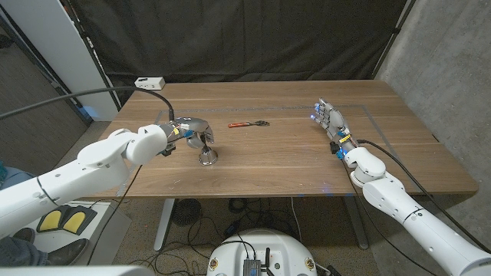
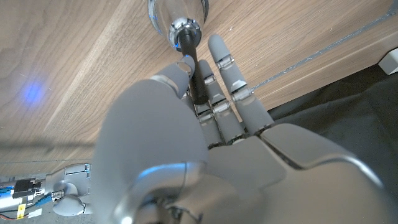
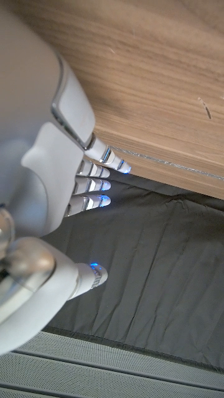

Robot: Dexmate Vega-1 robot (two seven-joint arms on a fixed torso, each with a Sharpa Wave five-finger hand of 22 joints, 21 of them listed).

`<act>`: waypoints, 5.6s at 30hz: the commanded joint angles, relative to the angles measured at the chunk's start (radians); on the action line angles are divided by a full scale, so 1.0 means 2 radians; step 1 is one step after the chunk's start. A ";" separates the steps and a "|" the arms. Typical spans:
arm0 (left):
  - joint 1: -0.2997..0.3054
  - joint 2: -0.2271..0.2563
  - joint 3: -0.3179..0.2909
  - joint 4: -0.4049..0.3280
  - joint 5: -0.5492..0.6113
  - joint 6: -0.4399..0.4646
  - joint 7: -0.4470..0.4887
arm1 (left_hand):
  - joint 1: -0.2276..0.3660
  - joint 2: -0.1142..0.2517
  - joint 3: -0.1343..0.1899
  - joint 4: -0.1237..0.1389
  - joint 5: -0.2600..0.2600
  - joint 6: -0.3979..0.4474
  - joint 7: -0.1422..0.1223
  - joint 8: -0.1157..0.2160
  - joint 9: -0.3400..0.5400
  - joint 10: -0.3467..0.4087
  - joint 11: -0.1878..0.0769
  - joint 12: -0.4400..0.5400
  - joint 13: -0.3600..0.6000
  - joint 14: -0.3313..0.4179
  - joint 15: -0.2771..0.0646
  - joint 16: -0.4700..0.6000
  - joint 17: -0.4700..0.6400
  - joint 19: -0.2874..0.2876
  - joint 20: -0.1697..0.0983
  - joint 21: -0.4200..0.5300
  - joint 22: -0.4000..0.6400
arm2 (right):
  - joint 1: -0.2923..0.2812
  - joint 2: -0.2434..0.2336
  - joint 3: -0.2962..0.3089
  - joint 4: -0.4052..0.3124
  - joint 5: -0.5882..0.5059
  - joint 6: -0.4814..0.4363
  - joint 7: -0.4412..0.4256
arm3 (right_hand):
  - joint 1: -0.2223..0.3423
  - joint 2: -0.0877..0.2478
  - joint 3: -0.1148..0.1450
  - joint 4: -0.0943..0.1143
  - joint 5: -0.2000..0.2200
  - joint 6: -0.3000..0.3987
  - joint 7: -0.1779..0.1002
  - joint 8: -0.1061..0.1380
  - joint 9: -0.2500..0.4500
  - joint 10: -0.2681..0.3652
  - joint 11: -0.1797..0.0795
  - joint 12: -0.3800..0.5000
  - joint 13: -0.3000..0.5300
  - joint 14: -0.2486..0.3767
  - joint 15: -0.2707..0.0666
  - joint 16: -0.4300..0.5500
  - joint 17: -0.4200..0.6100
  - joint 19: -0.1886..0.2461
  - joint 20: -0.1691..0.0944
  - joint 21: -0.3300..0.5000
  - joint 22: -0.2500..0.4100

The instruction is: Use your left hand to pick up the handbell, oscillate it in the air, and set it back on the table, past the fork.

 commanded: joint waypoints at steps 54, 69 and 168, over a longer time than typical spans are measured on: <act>0.026 0.058 -0.070 -0.066 -0.075 0.053 0.052 | 0.017 0.017 0.002 0.004 -0.007 0.063 0.005 0.021 0.026 0.076 0.007 0.047 0.079 0.129 -0.020 0.008 0.014 0.048 -0.012 0.045 0.002 | -0.014 0.003 0.011 0.002 0.012 0.028 0.011 | 0.006 0.002 -0.004 0.001 0.001 -0.008 0.006 0.001 0.003 -0.006 0.004 -0.002 0.002 -0.004 0.004 -0.002 0.003 -0.001 -0.004 0.000 0.003; 0.078 0.092 -0.144 -0.089 -0.095 0.063 0.067 | 0.015 0.021 -0.001 0.006 -0.007 0.060 0.005 0.021 0.031 0.072 0.002 0.050 0.095 0.126 -0.021 0.006 0.016 0.043 -0.013 0.047 0.002 | -0.026 0.001 0.016 -0.011 0.013 0.034 0.007 | 0.007 0.002 -0.004 0.001 0.001 -0.007 0.010 0.002 0.002 -0.004 0.005 -0.001 0.002 -0.003 0.004 -0.001 0.003 0.002 -0.004 0.000 0.003; -0.080 0.038 0.079 -0.130 0.276 0.264 -0.092 | 0.010 0.024 -0.003 0.006 -0.005 0.061 0.001 0.033 0.047 0.065 0.000 0.051 0.163 0.121 -0.018 -0.004 0.021 0.022 -0.001 0.058 0.000 | 0.007 0.017 -0.004 0.030 0.016 0.020 0.024 | 0.008 0.004 -0.007 0.002 0.000 -0.005 0.013 0.002 0.002 -0.002 0.005 -0.001 0.002 0.000 0.003 0.000 0.003 0.005 -0.005 0.000 0.003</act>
